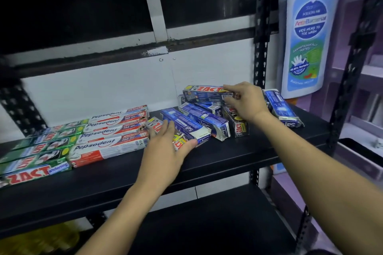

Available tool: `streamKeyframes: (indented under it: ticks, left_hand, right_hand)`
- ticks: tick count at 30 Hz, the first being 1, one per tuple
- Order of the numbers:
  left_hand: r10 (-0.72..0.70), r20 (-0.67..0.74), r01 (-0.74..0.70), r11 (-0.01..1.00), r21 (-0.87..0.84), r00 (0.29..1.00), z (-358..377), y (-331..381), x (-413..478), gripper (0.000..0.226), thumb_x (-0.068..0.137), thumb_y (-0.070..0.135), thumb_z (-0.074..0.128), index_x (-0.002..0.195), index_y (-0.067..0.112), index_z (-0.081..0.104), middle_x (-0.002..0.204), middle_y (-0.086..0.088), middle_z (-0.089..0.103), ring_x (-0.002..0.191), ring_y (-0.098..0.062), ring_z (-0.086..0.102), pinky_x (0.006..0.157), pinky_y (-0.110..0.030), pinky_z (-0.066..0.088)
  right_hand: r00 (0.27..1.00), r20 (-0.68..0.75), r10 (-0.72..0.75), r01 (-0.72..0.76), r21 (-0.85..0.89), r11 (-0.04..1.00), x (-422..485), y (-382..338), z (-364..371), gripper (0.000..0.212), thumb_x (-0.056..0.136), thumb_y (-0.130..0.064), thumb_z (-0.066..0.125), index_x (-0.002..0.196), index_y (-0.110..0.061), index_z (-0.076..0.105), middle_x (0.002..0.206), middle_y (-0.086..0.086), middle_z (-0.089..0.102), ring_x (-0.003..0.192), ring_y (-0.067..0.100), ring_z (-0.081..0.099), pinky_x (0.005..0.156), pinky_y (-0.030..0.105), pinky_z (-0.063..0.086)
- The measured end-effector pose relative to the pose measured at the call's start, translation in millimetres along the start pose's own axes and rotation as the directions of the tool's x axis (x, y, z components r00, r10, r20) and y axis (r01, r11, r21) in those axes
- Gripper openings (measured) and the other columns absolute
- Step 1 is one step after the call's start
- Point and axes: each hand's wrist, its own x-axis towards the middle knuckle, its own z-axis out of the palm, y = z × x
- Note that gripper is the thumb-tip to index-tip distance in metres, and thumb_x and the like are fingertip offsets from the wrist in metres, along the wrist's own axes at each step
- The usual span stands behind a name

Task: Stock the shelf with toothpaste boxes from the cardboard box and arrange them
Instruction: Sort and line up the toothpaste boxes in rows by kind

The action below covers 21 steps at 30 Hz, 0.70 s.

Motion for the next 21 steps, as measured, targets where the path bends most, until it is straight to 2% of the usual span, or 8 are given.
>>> streamKeyframes:
  ticks: [4, 6, 8, 12, 14, 17, 21]
  left_hand:
    - [0.077, -0.088, -0.083, 0.995, -0.063, 0.993, -14, 0, 3, 0.086, 0.081, 0.078, 0.045, 0.143, 0.018, 0.046, 0.151, 0.000, 0.045, 0.144, -0.025, 0.033, 0.112, -0.049, 0.036]
    - [0.138, -0.122, -0.148, 0.986, -0.077, 0.983, -20, 10, 6, 0.086, 0.081, 0.074, 0.050, 0.147, 0.020, 0.043, 0.156, 0.002, 0.038, 0.149, -0.023, 0.023, 0.116, -0.048, 0.031]
    - [0.206, -0.143, -0.222, 0.969, -0.106, 0.968, -24, 26, 11, 0.090, 0.078, 0.068, 0.054, 0.153, 0.022, 0.034, 0.161, 0.009, 0.025, 0.151, -0.015, 0.007, 0.122, -0.039, 0.018]
    - [0.403, -0.099, -0.412, 0.907, -0.084, 0.910, -18, 61, 31, 0.087, 0.081, 0.060, 0.059, 0.154, 0.023, 0.028, 0.160, 0.013, 0.017, 0.151, -0.011, -0.001, 0.116, -0.020, 0.004]
    - [0.456, -0.050, -0.458, 0.881, -0.117, 0.889, -7, 77, 44, 0.088, 0.081, 0.058, 0.060, 0.154, 0.021, 0.029, 0.161, 0.010, 0.018, 0.151, -0.015, -0.001, 0.118, -0.024, 0.005]
    - [0.479, 0.023, -0.467, 0.864, -0.186, 0.877, 14, 98, 59, 0.089, 0.080, 0.057, 0.063, 0.154, 0.021, 0.030, 0.161, 0.007, 0.020, 0.151, -0.019, 0.002, 0.117, -0.024, 0.006]
    - [0.497, 0.072, -0.476, 0.857, -0.199, 0.865, 38, 115, 72, 0.084, 0.083, 0.052, 0.066, 0.152, 0.016, 0.034, 0.160, -0.001, 0.027, 0.151, -0.021, 0.012, 0.120, -0.031, 0.014]
  right_hand:
    - [0.982, -0.187, 0.036, -0.022, 0.076, 0.997, -20, 10, -14, 0.035, 0.085, -0.030, 0.073, 0.120, -0.024, 0.071, 0.110, 0.004, 0.067, 0.099, 0.019, 0.062, 0.088, 0.028, 0.047]
    - [0.953, -0.295, 0.067, -0.041, 0.094, 0.995, -34, 16, -26, 0.034, 0.085, -0.029, 0.073, 0.118, -0.024, 0.072, 0.109, 0.003, 0.068, 0.096, 0.019, 0.063, 0.087, 0.031, 0.050]
    - [0.921, -0.376, 0.099, -0.076, 0.074, 0.994, -48, 20, -37, 0.034, 0.084, -0.030, 0.074, 0.117, -0.026, 0.072, 0.109, 0.002, 0.068, 0.094, 0.019, 0.064, 0.085, 0.032, 0.051]
    - [0.873, -0.469, 0.136, -0.142, 0.021, 0.990, -77, 21, -49, 0.033, 0.083, -0.035, 0.073, 0.116, -0.031, 0.072, 0.104, -0.001, 0.066, 0.092, 0.017, 0.062, 0.079, 0.031, 0.049]
    - [0.878, -0.456, 0.148, -0.174, -0.014, 0.985, -91, 22, -50, 0.033, 0.082, -0.036, 0.074, 0.115, -0.031, 0.072, 0.102, -0.002, 0.064, 0.090, 0.018, 0.062, 0.077, 0.035, 0.051]
    - [0.920, -0.381, 0.094, -0.141, -0.100, 0.985, -107, 24, -44, 0.035, 0.081, -0.036, 0.076, 0.115, -0.029, 0.072, 0.100, 0.000, 0.062, 0.088, 0.021, 0.064, 0.072, 0.038, 0.054]
    - [0.976, -0.190, 0.108, -0.140, -0.165, 0.976, -116, 29, -43, 0.045, 0.080, -0.047, 0.074, 0.121, -0.031, 0.069, 0.101, -0.004, 0.058, 0.093, 0.019, 0.062, 0.075, 0.035, 0.051]
